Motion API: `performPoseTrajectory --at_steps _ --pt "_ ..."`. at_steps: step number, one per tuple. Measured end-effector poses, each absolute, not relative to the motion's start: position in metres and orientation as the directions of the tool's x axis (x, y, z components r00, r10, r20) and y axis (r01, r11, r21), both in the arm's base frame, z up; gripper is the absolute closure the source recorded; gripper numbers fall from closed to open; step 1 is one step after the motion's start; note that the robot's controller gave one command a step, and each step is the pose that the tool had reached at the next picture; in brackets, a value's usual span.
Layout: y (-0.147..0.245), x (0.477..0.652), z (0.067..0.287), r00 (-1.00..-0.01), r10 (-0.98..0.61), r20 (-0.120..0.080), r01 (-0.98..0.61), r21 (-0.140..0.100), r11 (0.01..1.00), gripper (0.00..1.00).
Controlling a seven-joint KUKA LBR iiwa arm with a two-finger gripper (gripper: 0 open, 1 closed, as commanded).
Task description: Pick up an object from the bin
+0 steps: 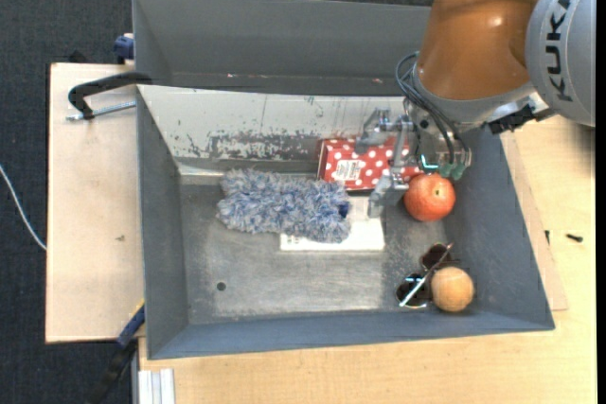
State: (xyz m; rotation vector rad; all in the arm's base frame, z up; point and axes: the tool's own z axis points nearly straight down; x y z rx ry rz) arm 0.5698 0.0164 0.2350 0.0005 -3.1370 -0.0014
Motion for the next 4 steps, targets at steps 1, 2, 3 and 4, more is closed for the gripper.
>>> performPoseTrajectory --at_steps 1,2,3,4 --pt "0.016 0.571 0.239 -1.0 0.0 -0.003 0.0 0.001 1.0 0.0" --pt "0.048 0.594 0.113 -0.999 0.032 -0.002 0.032 0.002 0.999 1.0" --pt "0.048 0.594 0.113 -0.999 0.032 -0.002 0.032 0.002 0.999 1.0" --pt "0.051 0.588 0.136 -1.0 0.03 -0.003 0.03 0.002 1.0 1.0"
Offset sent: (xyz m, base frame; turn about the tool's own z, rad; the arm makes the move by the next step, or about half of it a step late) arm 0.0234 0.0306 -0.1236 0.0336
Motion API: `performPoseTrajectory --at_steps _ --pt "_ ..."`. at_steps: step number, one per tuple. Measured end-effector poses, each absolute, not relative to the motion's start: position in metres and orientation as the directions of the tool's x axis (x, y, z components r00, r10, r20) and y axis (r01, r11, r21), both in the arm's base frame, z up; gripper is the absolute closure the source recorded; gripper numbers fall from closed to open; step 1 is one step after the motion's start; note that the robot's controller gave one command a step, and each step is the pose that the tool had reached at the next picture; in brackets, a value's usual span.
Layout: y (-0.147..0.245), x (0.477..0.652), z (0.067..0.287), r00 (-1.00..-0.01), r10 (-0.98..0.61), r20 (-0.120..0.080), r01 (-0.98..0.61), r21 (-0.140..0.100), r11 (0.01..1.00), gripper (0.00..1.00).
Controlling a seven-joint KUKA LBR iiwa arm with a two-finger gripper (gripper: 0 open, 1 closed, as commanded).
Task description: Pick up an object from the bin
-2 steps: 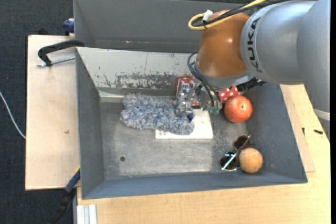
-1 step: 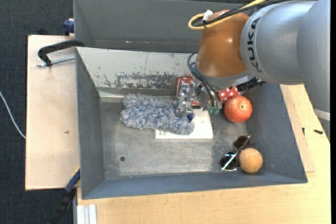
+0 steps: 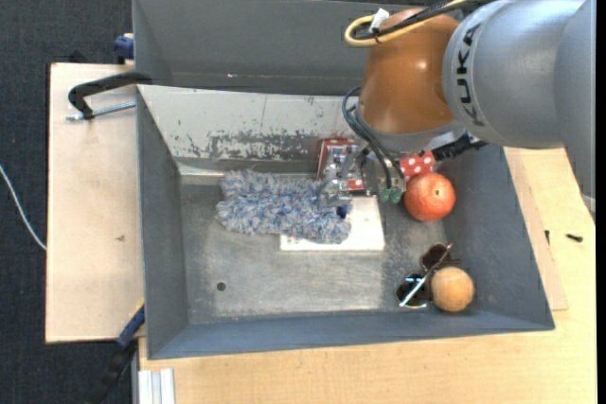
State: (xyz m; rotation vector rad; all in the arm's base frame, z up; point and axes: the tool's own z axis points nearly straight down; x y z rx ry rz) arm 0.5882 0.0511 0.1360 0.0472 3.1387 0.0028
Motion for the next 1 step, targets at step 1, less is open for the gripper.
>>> performPoseTrajectory --at_steps 1 --pt "0.0508 0.5895 0.1579 -1.0 0.028 -0.008 0.028 0.003 1.0 1.0"
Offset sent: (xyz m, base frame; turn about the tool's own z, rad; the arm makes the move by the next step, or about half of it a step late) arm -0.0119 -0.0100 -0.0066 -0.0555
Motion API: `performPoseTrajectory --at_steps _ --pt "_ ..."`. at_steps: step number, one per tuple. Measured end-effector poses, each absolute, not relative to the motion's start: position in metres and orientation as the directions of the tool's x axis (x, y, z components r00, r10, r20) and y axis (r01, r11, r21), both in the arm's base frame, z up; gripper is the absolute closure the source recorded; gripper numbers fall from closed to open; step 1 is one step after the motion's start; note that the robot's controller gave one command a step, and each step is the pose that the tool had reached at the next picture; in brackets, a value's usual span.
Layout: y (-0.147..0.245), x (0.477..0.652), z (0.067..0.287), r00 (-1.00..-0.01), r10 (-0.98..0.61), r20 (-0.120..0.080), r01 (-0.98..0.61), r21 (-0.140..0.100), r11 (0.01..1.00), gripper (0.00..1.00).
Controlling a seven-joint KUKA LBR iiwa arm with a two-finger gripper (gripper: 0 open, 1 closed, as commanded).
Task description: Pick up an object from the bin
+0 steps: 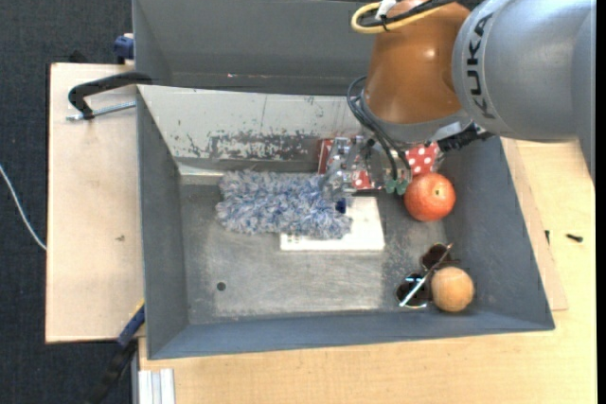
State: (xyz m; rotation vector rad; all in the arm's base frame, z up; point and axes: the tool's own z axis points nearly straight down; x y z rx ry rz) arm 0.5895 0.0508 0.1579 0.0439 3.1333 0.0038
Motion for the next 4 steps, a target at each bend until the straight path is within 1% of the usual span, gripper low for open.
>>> performPoseTrajectory --at_steps 1,2,3,4 --pt "0.045 0.582 0.14 -1.0 -0.01 -0.003 -0.01 0.001 1.0 1.0" --pt "0.046 0.587 0.153 -1.0 0.009 -0.002 0.009 0.002 1.0 1.0" --pt "0.051 0.59 0.162 -0.981 0.195 -0.005 0.195 0.002 0.981 0.0" --pt "0.051 0.59 0.162 -0.981 0.195 -0.005 0.195 0.002 0.981 0.0"
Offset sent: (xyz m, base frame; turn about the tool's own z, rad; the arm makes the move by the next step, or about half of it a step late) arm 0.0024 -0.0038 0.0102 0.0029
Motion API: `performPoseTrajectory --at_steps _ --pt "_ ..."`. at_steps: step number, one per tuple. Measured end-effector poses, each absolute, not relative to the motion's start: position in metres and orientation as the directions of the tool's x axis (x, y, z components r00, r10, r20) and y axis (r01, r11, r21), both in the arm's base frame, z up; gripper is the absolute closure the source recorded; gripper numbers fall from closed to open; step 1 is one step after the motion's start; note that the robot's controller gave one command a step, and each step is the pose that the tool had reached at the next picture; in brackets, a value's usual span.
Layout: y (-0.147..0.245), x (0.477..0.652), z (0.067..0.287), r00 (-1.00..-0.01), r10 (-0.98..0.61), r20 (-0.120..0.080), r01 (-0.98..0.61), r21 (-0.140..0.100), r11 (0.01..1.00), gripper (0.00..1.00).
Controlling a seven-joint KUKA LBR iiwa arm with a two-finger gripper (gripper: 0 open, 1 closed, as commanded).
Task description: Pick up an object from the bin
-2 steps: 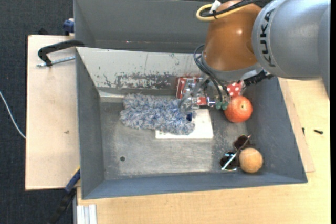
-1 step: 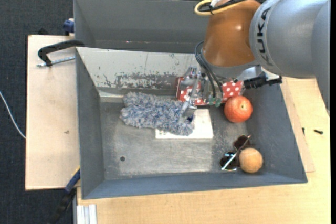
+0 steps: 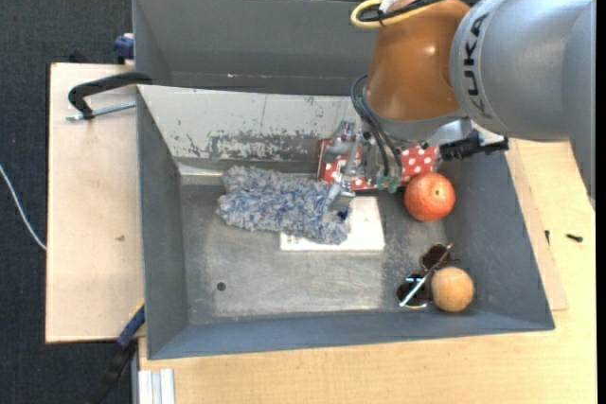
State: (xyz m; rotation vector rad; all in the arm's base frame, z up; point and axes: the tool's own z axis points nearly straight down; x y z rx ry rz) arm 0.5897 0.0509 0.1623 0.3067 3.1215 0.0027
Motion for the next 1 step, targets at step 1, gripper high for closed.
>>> performPoseTrajectory --at_steps 1 --pt "0.0543 0.5969 0.1241 -0.989 0.149 -0.011 0.149 0.003 0.989 0.0"
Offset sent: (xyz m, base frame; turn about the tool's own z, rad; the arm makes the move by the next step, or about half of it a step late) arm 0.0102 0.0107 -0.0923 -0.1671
